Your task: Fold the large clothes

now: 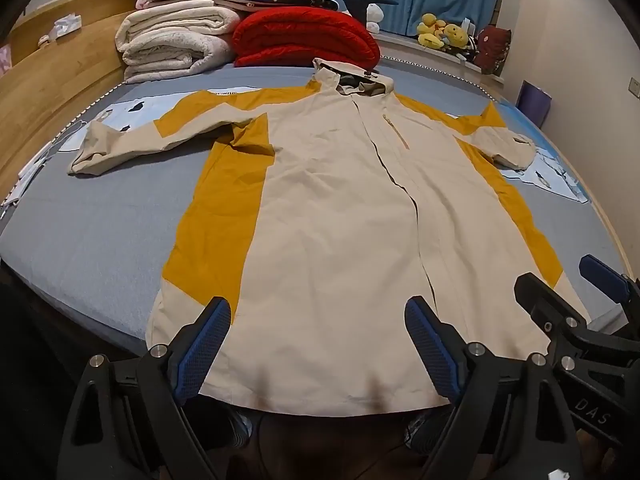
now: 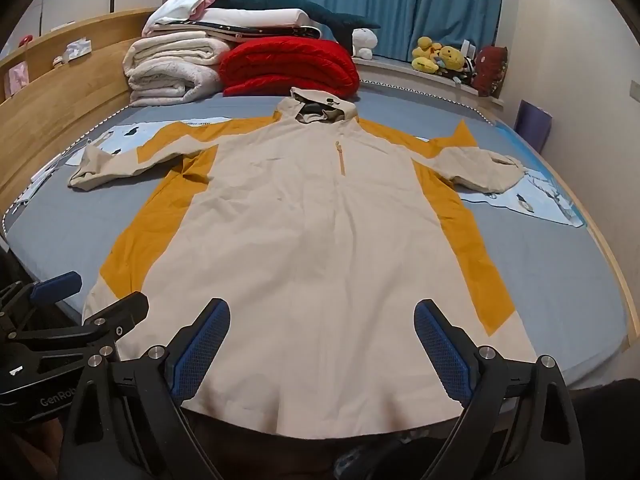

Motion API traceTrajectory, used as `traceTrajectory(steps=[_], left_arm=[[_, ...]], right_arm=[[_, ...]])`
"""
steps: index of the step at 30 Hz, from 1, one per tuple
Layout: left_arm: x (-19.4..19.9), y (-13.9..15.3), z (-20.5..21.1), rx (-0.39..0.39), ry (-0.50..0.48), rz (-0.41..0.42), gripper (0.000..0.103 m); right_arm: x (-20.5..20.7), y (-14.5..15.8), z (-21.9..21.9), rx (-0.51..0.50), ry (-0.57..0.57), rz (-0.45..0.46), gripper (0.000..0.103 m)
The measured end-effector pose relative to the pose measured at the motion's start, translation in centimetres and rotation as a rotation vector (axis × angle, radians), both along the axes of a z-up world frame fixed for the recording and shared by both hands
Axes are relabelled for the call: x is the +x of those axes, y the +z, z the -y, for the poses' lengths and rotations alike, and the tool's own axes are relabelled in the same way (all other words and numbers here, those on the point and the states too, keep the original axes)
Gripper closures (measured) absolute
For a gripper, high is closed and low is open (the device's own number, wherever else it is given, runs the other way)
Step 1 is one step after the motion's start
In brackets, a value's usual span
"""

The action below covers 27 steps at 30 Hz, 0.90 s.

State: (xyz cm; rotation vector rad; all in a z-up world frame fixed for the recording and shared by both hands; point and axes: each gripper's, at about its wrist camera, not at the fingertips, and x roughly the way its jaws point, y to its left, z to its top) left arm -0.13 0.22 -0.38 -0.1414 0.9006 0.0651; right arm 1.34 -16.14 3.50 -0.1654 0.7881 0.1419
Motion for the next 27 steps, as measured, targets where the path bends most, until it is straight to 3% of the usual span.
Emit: traceTrajectory(steps=[27], left_arm=[[0.26, 0.19, 0.51, 0.002, 0.000, -0.004, 0.017]], right_arm=[[-0.08, 0.20, -0.07, -0.006, 0.001, 0.010, 0.010]])
